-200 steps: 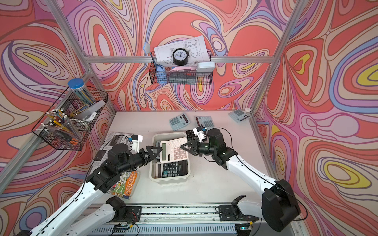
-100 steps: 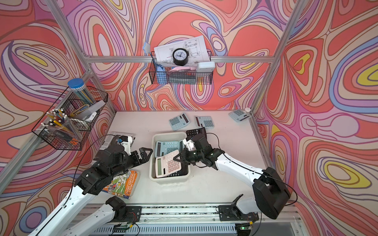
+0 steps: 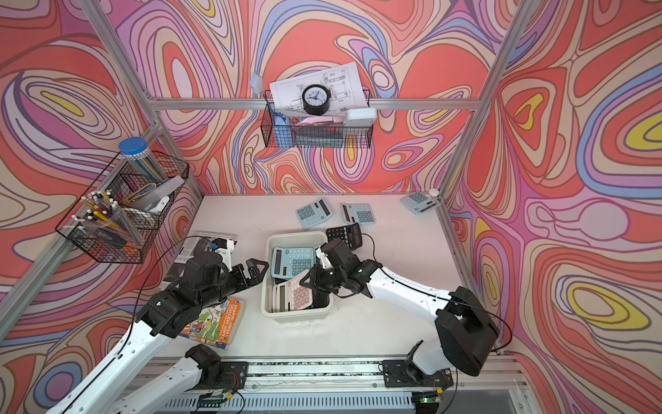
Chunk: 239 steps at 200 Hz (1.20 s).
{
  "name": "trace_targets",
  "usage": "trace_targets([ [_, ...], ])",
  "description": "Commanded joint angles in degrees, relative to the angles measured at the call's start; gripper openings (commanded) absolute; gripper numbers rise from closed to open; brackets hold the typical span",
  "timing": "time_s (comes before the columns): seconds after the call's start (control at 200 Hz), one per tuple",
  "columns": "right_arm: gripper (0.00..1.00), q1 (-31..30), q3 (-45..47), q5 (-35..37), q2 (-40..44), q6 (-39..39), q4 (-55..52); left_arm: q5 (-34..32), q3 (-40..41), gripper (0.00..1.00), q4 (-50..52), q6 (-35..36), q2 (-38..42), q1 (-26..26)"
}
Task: Put the calculator in the storage box
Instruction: Place the calculator in the storage box, then adjust the calculator in the storage box.
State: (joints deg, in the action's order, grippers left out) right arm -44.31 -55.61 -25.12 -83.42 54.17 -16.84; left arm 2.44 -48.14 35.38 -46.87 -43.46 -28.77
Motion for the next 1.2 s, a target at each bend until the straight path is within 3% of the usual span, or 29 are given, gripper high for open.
trace_targets([
  [0.0, 0.35, -0.27, -3.88, 4.58, 0.87, -3.95, -7.18, 0.21, 0.77, 0.98, -0.13, 0.99, -0.18, 0.64],
  [0.245, 0.37, -0.25, -9.91, 13.72, 2.21, -10.22, -19.12, -1.00, 0.77, 0.98, 1.32, 1.17, -0.49, 1.32],
  [0.616, 0.36, -3.91, -11.43, 10.21, -3.73, -12.53, -15.87, 0.01, 2.11, 0.98, 0.82, 1.34, -2.82, 2.37],
  [0.931, 0.35, -8.61, -14.20, 11.85, -12.24, -12.07, -15.87, 5.10, 5.37, 0.98, -3.20, 0.31, -5.22, 4.93],
  [1.192, 0.34, -11.28, -17.39, 8.16, -17.72, -11.72, -12.29, 11.40, 8.08, 0.99, -6.37, -0.82, -5.52, 9.16],
])
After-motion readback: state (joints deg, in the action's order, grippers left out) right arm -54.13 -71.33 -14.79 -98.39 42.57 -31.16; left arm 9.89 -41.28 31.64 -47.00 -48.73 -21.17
